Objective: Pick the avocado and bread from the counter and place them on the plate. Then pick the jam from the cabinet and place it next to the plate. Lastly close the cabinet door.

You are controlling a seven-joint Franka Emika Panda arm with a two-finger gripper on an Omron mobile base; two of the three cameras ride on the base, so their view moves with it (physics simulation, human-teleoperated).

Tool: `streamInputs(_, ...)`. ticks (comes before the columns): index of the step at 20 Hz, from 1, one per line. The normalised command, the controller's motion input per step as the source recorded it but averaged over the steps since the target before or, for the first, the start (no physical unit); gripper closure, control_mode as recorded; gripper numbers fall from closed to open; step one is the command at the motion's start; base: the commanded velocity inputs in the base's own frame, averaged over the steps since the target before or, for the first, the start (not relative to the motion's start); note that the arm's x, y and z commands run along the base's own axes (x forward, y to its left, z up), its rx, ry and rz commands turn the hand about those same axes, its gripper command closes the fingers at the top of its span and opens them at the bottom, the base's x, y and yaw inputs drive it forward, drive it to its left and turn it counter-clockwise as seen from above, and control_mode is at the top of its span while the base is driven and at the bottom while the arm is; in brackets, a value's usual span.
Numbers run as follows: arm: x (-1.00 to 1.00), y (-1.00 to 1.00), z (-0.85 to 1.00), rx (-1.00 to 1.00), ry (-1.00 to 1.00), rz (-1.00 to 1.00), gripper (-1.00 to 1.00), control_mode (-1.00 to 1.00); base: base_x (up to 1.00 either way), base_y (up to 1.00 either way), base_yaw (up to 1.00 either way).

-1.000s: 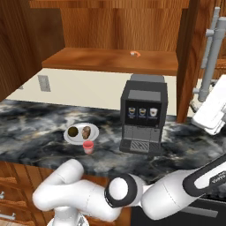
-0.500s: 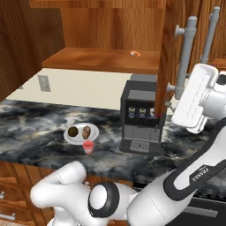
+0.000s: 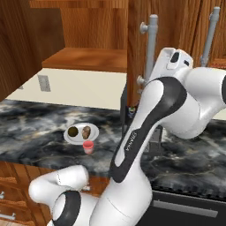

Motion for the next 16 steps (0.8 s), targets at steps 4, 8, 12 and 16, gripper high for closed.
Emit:
streamInputs(4,0.73,1.00,0.00,-0.13,-0.01,-0.34,-1.00,-1.00,0.00,0.00,0.00)
streamInputs(8,0.98,0.96,0.00,-0.08,-0.04,-0.24,-1.00,-1.00,0.00,0.00,0.00)
streamInputs(12,0.99,0.26,-0.03,0.00,0.05,-0.07,-1.00,-1.00,0.00,0.00,0.00)
streamInputs(16,0.84,-0.42,-0.04,0.02,0.14,-0.04,-1.00,-1.00,0.00,0.00,0.00)
